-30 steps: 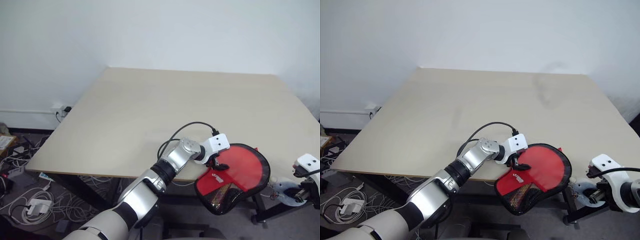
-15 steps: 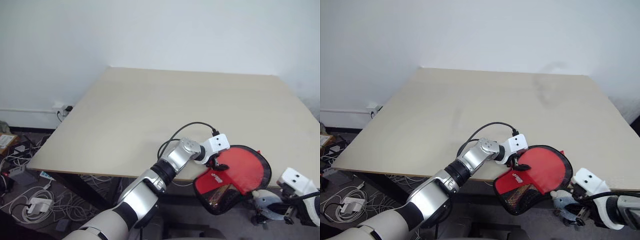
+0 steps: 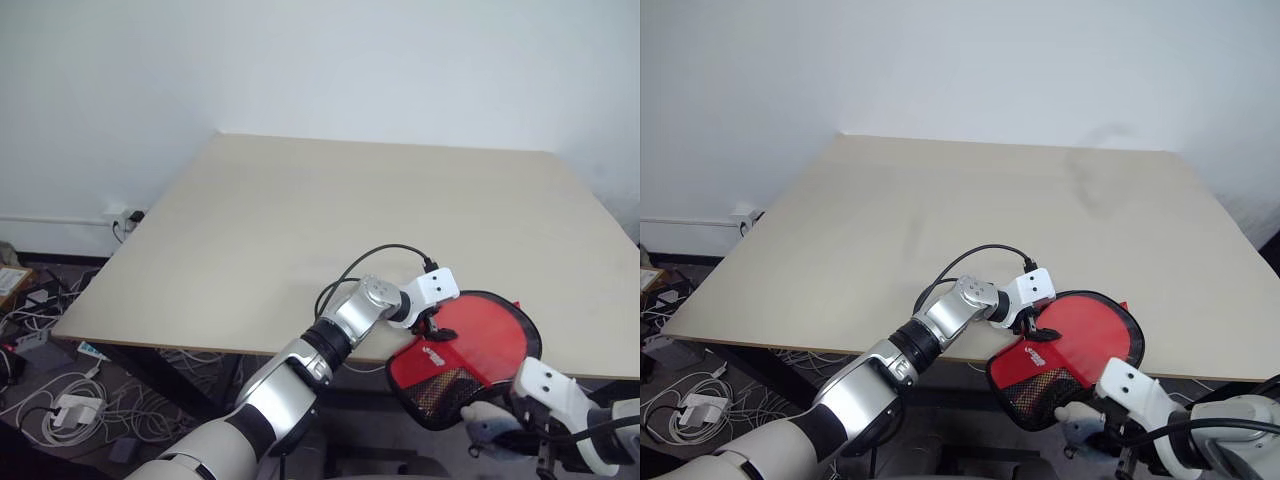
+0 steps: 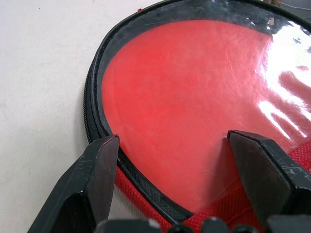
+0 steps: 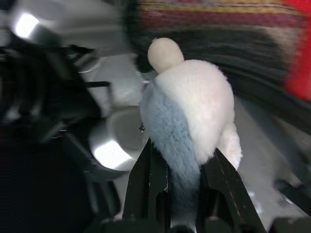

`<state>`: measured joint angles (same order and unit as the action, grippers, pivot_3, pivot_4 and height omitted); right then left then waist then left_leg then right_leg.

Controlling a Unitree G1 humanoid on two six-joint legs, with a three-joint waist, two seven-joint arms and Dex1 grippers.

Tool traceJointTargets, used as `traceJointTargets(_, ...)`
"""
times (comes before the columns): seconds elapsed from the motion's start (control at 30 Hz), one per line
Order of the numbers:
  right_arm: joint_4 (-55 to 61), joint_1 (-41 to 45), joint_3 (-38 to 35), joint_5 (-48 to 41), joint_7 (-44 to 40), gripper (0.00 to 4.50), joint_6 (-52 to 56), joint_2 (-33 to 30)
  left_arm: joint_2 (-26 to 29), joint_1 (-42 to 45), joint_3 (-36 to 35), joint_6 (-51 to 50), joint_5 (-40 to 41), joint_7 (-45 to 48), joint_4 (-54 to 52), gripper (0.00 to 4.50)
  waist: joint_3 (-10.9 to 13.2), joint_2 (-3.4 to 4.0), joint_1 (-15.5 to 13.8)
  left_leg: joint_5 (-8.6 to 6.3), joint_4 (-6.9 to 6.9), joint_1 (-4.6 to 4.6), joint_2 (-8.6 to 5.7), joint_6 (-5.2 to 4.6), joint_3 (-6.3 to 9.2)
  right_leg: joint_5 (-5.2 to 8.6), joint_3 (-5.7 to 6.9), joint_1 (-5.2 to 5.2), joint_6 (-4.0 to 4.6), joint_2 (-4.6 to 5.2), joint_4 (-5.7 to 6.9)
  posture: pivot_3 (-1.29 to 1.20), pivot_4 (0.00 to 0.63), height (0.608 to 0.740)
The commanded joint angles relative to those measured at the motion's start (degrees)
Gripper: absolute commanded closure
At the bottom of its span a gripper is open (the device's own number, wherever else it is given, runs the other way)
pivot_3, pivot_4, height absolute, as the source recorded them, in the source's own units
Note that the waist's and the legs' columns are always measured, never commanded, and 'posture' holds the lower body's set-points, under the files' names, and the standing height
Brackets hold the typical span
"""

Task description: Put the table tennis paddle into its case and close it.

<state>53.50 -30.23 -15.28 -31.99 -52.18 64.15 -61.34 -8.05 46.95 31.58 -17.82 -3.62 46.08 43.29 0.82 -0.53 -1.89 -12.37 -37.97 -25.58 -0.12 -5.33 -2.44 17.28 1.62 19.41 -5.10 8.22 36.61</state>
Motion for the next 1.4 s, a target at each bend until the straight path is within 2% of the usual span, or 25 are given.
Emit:
traceJointTargets(0.03,2.8,0.9,3.6,-3.0,-0.1,4.35,-0.7,0.9,-2.7,-1.1,0.9,-2.9,-2.2,-1.0,4.4,0.69,0.0,-0.06,0.0,0.00,0.00,0.00,0.00,0.00,0.00,0.00,0.00,0.00,0.00,0.00,0.00,0.00,0.000,0.715)
traceJointTargets(0.27,1.3,4.5,0.3,-5.0,1.9,4.35,-0.8,4.0,-2.3,-1.0,0.8,-2.8,-2.4,-1.0,4.4,0.69,0.0,-0.24,0.0,-0.01,0.00,0.00,0.03,0.02,0.02,-0.01,0.02,0.00,0.01,-0.01,0.00,0.00,0.000,0.715)
traceJointTargets(0.3,1.2,4.5,-0.4,-5.3,1.6,3.64,-0.7,4.0,-2.3,-1.0,0.8,-2.8,-2.4,-1.0,4.5,0.69,0.0,-0.25,0.0,-0.01,-0.01,0.00,0.03,0.02,0.02,-0.01,0.02,0.00,0.00,-0.01,0.00,0.00,0.000,0.715)
traceJointTargets(0.33,1.2,4.4,-0.9,-5.5,1.3,3.41,-0.6,3.7,-2.3,-1.0,0.8,-2.8,-2.4,-1.0,4.5,0.69,0.0,-0.25,0.0,-0.01,-0.01,0.00,0.04,0.02,0.02,-0.01,0.01,0.00,0.00,-0.02,0.01,0.00,0.000,0.715)
traceJointTargets(0.53,1.0,4.4,-3.7,-7.3,0.3,1.29,-0.9,3.0,-2.3,-0.7,0.8,-2.7,-2.5,-1.0,4.8,0.69,0.0,-0.26,0.0,-0.01,-0.01,0.00,0.04,0.02,0.01,-0.01,0.00,0.00,0.00,-0.02,0.01,0.00,0.000,0.715)
traceJointTargets(0.8,0.0,4.5,-11.2,-12.8,-3.1,1.29,-2.4,3.5,-2.3,-0.5,0.4,-2.2,-2.3,-1.0,4.9,0.69,0.0,-0.28,0.0,-0.01,-0.02,0.00,0.04,0.01,0.01,-0.01,0.00,0.00,0.00,-0.02,0.01,0.00,0.000,0.715)
traceJointTargets(0.97,-2.7,7.9,-12.4,-14.5,-1.1,1.29,-2.6,4.0,-2.9,-0.4,-5.2,-5.2,4.6,3.8,0.7,0.69,0.0,-0.28,0.0,-0.01,-0.02,0.00,0.05,0.01,0.01,-0.01,0.00,0.01,0.00,-0.02,0.01,0.00,0.000,0.715)
traceJointTargets(1.13,-7.9,12.6,-12.4,-14.5,2.4,1.29,-2.7,5.5,-1.0,0.0,-9.3,-7.8,10.1,9.3,-5.8,0.69,0.2,-0.10,-0.2,-0.01,-0.03,-0.07,-0.01,0.00,-0.02,-0.01,-0.01,0.06,0.01,0.05,0.00,0.00,0.000,0.715)
traceJointTargets(1.2,-9.9,15.4,-12.6,-14.4,5.1,1.29,-2.8,7.0,1.0,0.0,-10.5,-9.3,11.6,11.5,-9.3,0.69,0.3,-0.03,-0.2,-0.01,-0.04,-0.11,-0.03,-0.01,-0.02,-0.02,0.00,0.08,0.02,0.06,0.01,0.00,0.000,0.715)
traceJointTargets(1.4,-16.3,24.2,-11.7,-13.5,14.1,1.29,-3.8,14.3,12.2,-3.9,-9.9,-8.3,10.8,16.1,-21.5,0.69,0.3,0.38,0.0,0.01,0.04,-0.09,-0.02,0.01,-0.10,-0.03,-0.10,0.13,0.04,-0.02,0.03,0.00,0.000,0.715)
